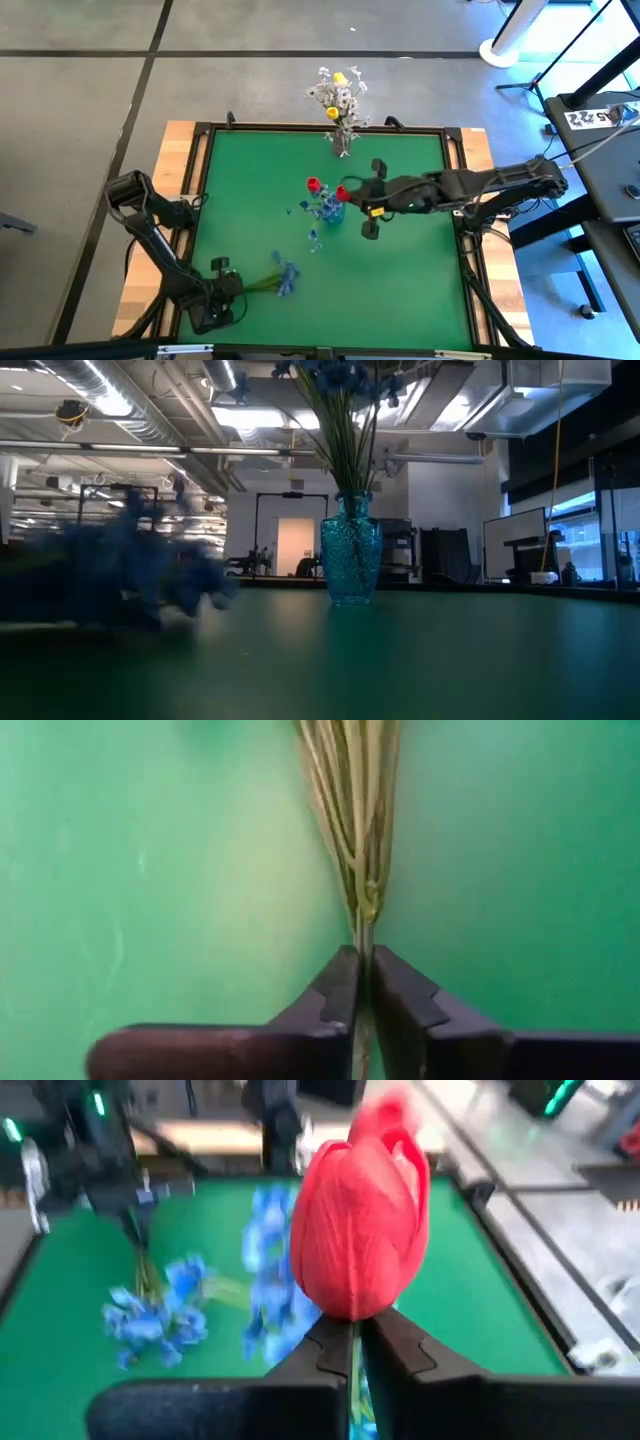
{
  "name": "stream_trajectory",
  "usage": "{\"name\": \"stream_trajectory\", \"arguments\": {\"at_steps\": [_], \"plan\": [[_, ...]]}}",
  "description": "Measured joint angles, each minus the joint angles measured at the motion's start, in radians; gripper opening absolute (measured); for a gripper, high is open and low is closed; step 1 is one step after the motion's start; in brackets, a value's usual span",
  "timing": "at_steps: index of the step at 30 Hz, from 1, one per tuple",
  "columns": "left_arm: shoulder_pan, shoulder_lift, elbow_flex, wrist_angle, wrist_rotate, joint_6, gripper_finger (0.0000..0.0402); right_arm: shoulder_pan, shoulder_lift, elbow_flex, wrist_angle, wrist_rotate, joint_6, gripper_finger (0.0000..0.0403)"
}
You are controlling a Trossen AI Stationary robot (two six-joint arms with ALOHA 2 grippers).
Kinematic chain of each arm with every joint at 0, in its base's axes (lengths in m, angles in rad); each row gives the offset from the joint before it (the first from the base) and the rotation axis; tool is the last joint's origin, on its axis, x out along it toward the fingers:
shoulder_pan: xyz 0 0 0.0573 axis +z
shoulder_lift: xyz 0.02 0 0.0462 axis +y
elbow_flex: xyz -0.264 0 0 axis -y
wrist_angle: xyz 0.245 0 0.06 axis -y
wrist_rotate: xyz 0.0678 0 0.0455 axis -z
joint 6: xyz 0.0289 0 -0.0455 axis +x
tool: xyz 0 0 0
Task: Sort flowers into vase by color
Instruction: Put the red tulip into the blue vase, then put the blue flower into the blue vase
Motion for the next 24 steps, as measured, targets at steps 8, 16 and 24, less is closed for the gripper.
{"name": "stream_trajectory", "arguments": {"at_steps": [8,16,24], "plan": [[0.083,-0.035,0.0,0.142,-0.067,0.239,0.0011,0.004,0.003,0.0,-0.166,0.051,0.009,0.0119],[0.066,-0.252,0.001,0.401,-0.311,0.593,0.0008,0.12,-0.066,0.046,-0.366,0.261,0.148,0.0248],[0.07,-0.32,0.003,0.933,-0.264,1.15,0.0007,0.312,-0.045,0.047,-0.52,0.389,0.378,0.0298]]}}
